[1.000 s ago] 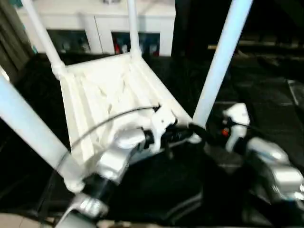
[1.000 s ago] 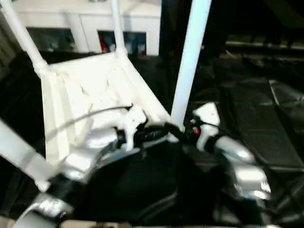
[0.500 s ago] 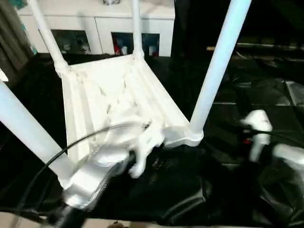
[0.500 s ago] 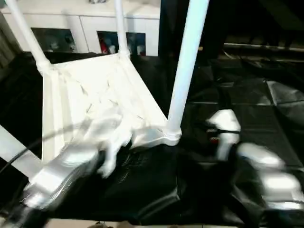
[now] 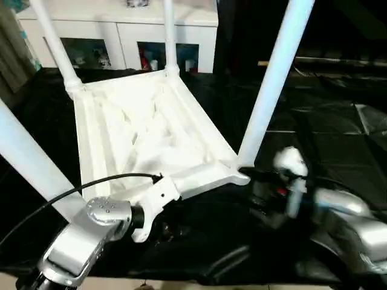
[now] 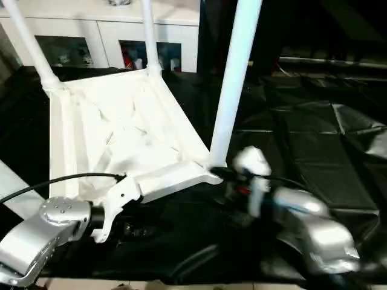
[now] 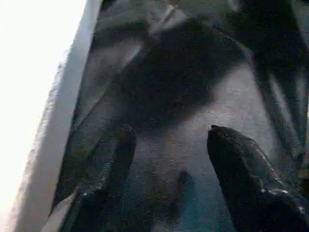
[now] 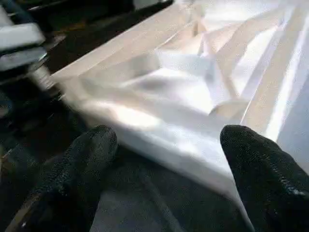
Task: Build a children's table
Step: Rotate table base
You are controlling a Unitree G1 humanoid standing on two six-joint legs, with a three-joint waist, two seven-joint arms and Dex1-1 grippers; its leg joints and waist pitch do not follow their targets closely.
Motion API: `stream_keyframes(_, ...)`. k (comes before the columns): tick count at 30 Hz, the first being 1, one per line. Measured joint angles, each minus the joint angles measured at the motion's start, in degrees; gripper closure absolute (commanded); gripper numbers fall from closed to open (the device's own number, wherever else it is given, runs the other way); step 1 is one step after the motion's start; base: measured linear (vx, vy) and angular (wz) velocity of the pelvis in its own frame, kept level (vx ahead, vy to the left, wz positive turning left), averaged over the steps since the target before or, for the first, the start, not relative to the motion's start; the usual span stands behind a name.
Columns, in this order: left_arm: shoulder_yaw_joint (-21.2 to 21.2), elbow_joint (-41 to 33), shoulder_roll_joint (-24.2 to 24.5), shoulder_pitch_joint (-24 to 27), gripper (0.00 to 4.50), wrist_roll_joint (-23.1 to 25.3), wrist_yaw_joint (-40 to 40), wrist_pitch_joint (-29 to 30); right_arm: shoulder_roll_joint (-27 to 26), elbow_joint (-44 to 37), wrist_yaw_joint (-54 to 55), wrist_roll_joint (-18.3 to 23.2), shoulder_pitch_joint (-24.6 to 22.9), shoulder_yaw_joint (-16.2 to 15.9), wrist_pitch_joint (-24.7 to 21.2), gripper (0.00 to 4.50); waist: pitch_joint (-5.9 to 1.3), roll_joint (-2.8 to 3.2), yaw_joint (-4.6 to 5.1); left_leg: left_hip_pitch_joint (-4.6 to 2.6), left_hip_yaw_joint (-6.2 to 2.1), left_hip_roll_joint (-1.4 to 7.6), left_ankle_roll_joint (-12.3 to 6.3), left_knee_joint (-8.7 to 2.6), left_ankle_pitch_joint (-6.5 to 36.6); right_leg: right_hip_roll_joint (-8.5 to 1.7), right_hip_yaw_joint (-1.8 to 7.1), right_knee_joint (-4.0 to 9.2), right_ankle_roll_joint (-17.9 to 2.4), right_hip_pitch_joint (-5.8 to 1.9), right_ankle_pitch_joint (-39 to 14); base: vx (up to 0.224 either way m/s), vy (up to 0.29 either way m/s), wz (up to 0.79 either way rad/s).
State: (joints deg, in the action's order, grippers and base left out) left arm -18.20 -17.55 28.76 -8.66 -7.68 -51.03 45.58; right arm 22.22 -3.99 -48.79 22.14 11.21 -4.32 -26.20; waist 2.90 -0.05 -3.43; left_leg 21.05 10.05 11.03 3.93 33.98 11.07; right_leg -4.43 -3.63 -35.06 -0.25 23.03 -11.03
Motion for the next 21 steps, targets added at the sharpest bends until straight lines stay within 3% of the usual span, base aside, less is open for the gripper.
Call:
stream_keyframes(7, 0.4, 0.4, -0.4, -0.2, 0.81, 1.1, 2.5, -1.0, -9.4, 10.0, 5.6, -0.6, 5.5, -1.2, 3.3, 0.65, -0.05, -0.19, 0.05, 0.01, -0.02, 0.00, 0.04, 0.00, 0.0, 0.00, -0.01, -0.02, -0.2, 0.00, 0.1, 0.000, 0.000, 0.00)
stream_keyframes(8, 0.4, 0.5, -0.2, -0.2, 0.55, 1.1, 2.7, -1.1, -10.6, 12.1, 6.4, -1.2, 6.6, -1.3, 4.3, 0.65, -0.04, -0.21, 0.08, 0.00, -0.02, 0.00, 0.06, 0.00, 0.0, 0.00, -0.01, -0.06, -0.2, 0.00, 0.1, 0.000, 0.000, 0.00)
stream_keyframes(11, 0.4, 0.5, -0.5, -0.3, 0.46, 1.0, 3.2, -2.4, -14.6, 19.5, 11.5, -4.1, 10.8, -1.5, 8.1, 0.65, 0.02, -0.30, 0.21, 0.00, -0.05, 0.00, 0.17, 0.01, -0.1, 0.01, -0.02, -0.12, -0.3, 0.03, 0.2, 0.000, 0.000, 0.00)
stream_keyframes(15, 0.5, 0.6, -1.7, 0.0, 0.08, -0.2, 2.8, -6.4, -15.8, 26.9, 17.8, -6.6, 15.6, -0.1, 11.9, 0.65, 0.02, -0.46, -0.05, 0.02, -0.05, -0.01, 0.24, 0.01, -0.1, 0.01, 0.00, -0.13, -0.3, 0.01, 0.2, 0.000, 0.000, 0.00)
stream_keyframes(21, 0.3, 0.2, -0.8, 1.3, 0.02, -2.7, -0.1, -7.8, -16.4, 35.1, 23.1, -8.2, 20.4, 2.4, 15.7, 0.65, 0.01, -0.50, -0.08, 0.04, -0.05, 0.00, 0.27, 0.01, -0.2, 0.01, -0.01, -0.20, -0.3, 0.03, 0.2, 0.000, 0.000, 0.00)
